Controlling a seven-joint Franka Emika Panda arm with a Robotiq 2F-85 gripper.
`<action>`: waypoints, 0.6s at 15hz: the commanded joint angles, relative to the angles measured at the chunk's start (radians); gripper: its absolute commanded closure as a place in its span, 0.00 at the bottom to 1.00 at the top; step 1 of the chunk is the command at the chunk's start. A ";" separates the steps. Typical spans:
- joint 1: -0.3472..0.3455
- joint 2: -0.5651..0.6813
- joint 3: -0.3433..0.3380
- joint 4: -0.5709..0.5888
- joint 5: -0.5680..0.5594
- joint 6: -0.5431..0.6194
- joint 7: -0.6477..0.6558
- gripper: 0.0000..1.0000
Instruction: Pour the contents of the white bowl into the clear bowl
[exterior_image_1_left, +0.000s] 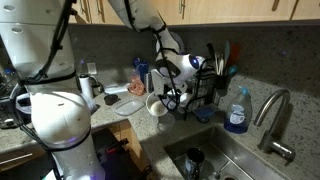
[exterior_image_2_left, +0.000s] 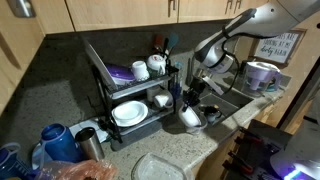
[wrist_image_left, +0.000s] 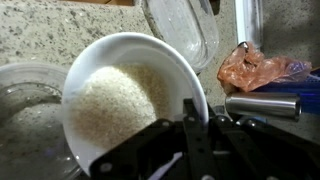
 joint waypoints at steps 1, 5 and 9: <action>-0.018 -0.052 -0.011 -0.029 0.057 -0.053 -0.054 0.98; -0.029 -0.046 -0.016 -0.029 0.082 -0.074 -0.086 0.98; -0.036 -0.042 -0.023 -0.027 0.105 -0.078 -0.099 0.98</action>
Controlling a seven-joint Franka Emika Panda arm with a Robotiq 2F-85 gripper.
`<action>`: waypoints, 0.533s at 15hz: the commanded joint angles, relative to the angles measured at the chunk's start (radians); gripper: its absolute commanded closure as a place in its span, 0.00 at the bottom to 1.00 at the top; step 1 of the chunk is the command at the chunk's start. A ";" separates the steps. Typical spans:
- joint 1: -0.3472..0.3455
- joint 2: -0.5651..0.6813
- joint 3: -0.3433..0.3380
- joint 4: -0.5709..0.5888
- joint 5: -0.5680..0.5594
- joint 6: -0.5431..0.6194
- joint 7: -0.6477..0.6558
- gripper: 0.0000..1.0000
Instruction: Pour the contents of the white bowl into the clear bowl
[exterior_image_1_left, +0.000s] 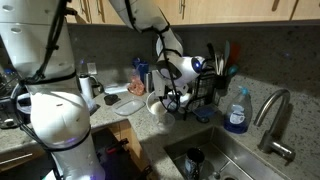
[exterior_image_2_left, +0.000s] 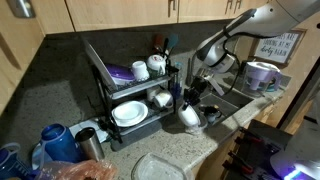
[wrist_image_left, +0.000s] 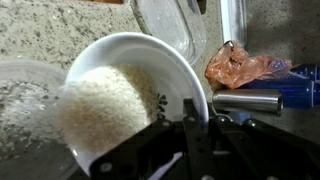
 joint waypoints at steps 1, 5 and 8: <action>-0.013 -0.043 -0.012 -0.022 0.050 -0.033 -0.026 0.98; -0.006 -0.001 -0.009 0.001 0.035 -0.002 -0.007 0.91; -0.007 -0.001 -0.010 0.000 0.036 -0.002 -0.013 0.91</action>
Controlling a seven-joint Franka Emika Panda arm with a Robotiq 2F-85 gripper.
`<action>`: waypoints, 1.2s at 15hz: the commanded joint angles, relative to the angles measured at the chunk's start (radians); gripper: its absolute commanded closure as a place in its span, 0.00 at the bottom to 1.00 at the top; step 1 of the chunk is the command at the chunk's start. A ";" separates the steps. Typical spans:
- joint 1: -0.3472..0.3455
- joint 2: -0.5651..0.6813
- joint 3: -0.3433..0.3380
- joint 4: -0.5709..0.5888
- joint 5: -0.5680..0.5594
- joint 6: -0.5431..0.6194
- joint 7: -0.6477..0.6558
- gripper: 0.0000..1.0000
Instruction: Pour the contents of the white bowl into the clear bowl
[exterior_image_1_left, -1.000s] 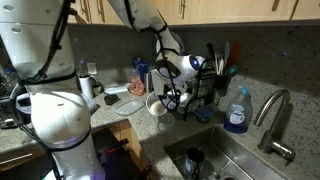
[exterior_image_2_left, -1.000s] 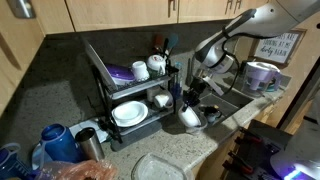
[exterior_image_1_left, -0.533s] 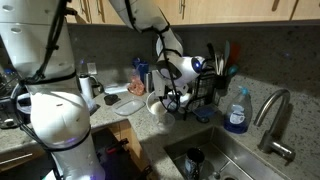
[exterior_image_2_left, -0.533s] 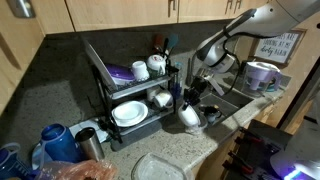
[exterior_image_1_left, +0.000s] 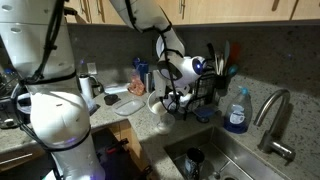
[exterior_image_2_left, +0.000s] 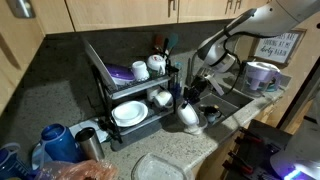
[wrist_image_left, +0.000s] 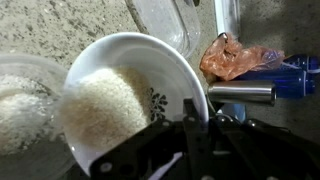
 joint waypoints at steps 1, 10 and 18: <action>-0.003 -0.001 0.002 0.001 -0.002 -0.001 0.002 0.91; -0.022 0.015 -0.013 -0.002 0.016 -0.047 -0.023 0.98; -0.070 0.006 -0.053 -0.006 0.057 -0.163 -0.109 0.98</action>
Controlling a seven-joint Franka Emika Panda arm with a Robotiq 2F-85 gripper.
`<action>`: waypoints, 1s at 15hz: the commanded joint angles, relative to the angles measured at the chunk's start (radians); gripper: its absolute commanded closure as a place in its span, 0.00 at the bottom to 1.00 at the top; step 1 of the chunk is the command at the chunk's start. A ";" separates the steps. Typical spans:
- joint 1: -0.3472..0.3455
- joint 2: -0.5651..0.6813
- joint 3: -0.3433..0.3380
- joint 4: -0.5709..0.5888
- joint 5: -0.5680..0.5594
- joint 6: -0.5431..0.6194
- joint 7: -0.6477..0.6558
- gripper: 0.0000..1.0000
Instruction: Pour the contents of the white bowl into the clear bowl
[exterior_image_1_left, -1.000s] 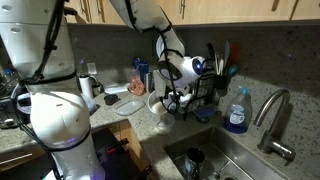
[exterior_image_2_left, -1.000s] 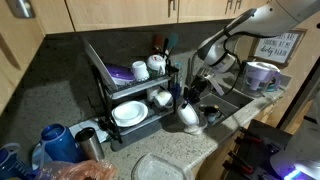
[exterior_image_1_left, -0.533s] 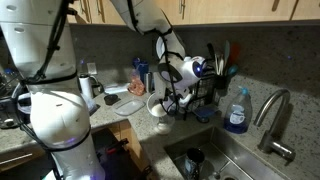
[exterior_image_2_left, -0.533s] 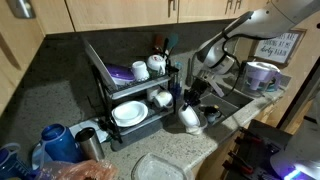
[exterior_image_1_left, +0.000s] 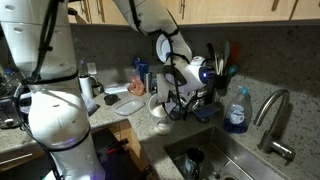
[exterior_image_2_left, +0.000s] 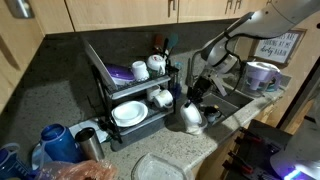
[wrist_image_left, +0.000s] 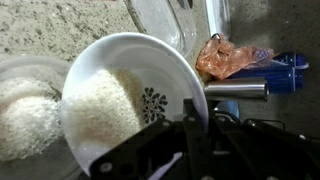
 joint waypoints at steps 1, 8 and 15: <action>-0.024 -0.026 -0.020 -0.005 0.040 -0.095 -0.053 0.98; -0.053 -0.013 -0.051 -0.002 0.076 -0.228 -0.126 0.98; -0.089 0.007 -0.086 -0.001 0.095 -0.363 -0.191 0.98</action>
